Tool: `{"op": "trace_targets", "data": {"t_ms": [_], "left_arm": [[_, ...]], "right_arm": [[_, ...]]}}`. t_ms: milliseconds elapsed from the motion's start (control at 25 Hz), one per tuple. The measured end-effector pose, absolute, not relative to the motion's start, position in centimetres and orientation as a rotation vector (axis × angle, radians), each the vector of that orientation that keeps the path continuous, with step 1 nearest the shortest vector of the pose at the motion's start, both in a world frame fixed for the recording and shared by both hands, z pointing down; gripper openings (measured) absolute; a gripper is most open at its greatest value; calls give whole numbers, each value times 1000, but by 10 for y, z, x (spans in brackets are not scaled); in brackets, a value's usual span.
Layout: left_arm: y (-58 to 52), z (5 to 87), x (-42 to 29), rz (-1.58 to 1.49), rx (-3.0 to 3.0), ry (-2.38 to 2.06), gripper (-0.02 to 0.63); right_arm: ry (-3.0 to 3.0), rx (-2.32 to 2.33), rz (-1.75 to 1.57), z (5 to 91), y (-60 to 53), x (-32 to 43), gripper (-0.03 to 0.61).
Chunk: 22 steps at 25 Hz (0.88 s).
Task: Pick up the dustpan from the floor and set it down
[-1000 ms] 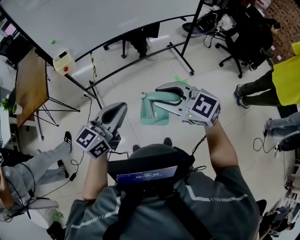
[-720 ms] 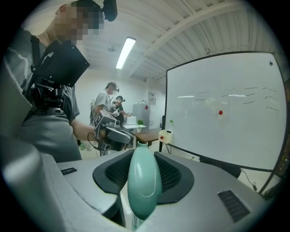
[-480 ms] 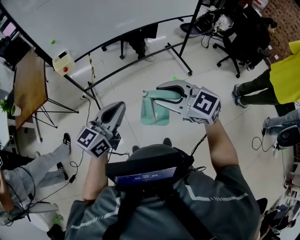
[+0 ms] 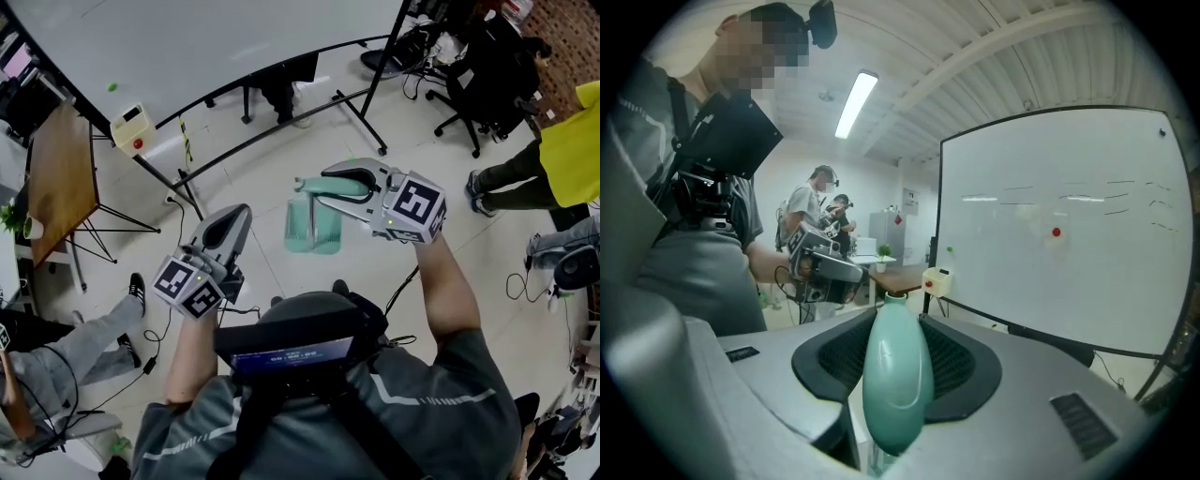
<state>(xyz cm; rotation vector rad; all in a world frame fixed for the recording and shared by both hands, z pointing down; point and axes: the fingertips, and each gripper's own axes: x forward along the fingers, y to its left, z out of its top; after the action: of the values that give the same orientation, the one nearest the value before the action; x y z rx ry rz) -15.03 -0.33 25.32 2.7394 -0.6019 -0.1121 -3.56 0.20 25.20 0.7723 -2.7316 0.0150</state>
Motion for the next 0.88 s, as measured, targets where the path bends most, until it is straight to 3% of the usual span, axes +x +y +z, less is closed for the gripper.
{"op": "trace_targets", "data": {"t_ms": [440, 880], "left_arm": [[-82, 276, -150, -111, 2729, -621, 23], [-224, 294, -82, -114, 2522, -1153, 23]], "right_arm": [[-2767, 619, 2, 282, -108, -45, 173], [-2801, 182, -95, 304, -246, -1, 173]]}}
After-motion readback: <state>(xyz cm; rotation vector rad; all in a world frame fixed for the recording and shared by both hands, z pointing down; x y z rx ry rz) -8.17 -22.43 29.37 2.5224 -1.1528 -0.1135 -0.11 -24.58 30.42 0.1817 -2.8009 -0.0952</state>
